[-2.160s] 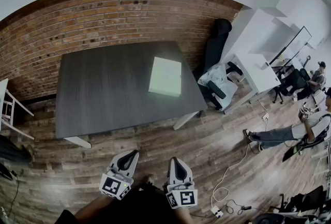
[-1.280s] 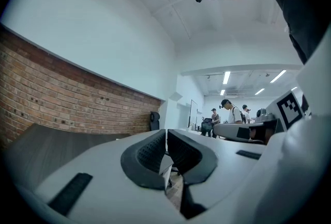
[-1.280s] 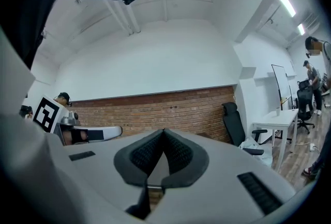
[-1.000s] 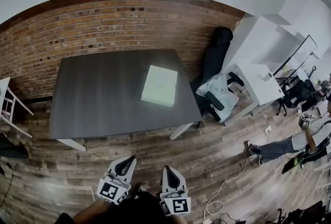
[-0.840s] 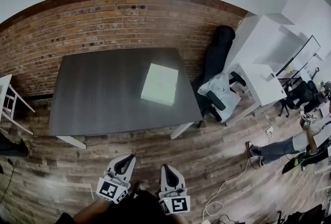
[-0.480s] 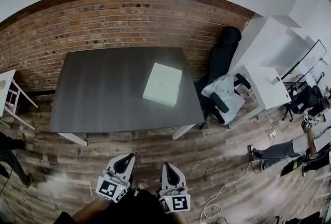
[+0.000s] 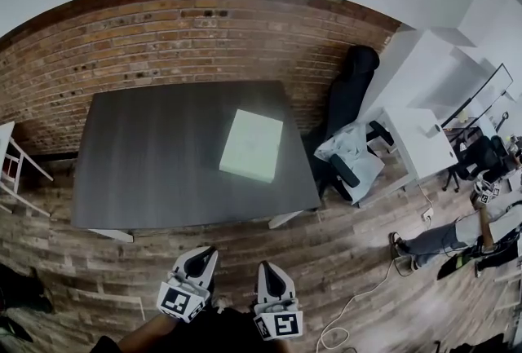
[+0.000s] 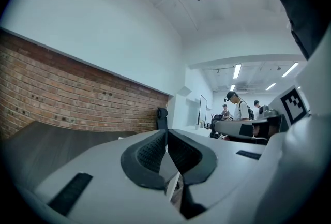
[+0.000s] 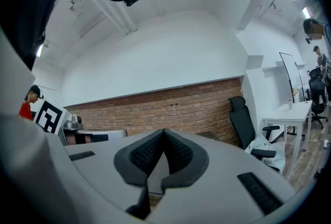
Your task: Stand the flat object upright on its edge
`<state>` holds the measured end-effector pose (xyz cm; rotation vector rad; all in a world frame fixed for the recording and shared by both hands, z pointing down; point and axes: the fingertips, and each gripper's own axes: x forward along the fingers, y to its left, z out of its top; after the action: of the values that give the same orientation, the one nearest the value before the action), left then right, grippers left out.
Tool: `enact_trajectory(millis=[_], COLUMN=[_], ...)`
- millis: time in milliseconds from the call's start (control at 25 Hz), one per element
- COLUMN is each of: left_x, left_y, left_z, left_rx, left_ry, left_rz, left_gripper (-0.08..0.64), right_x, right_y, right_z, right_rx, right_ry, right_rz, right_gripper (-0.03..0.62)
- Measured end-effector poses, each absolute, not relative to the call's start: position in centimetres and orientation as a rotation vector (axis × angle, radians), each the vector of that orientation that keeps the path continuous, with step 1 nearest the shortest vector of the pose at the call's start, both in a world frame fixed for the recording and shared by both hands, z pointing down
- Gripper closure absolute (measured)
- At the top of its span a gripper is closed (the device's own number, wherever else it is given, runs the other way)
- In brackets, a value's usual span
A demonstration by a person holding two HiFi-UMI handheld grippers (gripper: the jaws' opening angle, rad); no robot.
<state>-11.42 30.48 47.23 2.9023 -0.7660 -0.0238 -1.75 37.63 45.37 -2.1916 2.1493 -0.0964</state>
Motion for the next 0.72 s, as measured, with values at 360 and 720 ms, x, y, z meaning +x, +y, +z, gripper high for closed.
enact_trajectory(millis=[360,720], left_x=[-9.0,-7.5], left_y=[21.8,13.4], left_z=[48.1,48.0], left_rx=[2.904,2.907], left_ry=[-0.699,-0.655], left_rz=[0.002,-0.013], left_gripper=[0.520,0.520], right_x=[0.7,2.0], right_y=[29.7,21.2], right_z=[45.8,45.6], right_rx=[-2.259,-2.313], right_ry=[2.115,2.089], right_rz=[-0.123,-0.136], right_gripper=[0.569,0.569])
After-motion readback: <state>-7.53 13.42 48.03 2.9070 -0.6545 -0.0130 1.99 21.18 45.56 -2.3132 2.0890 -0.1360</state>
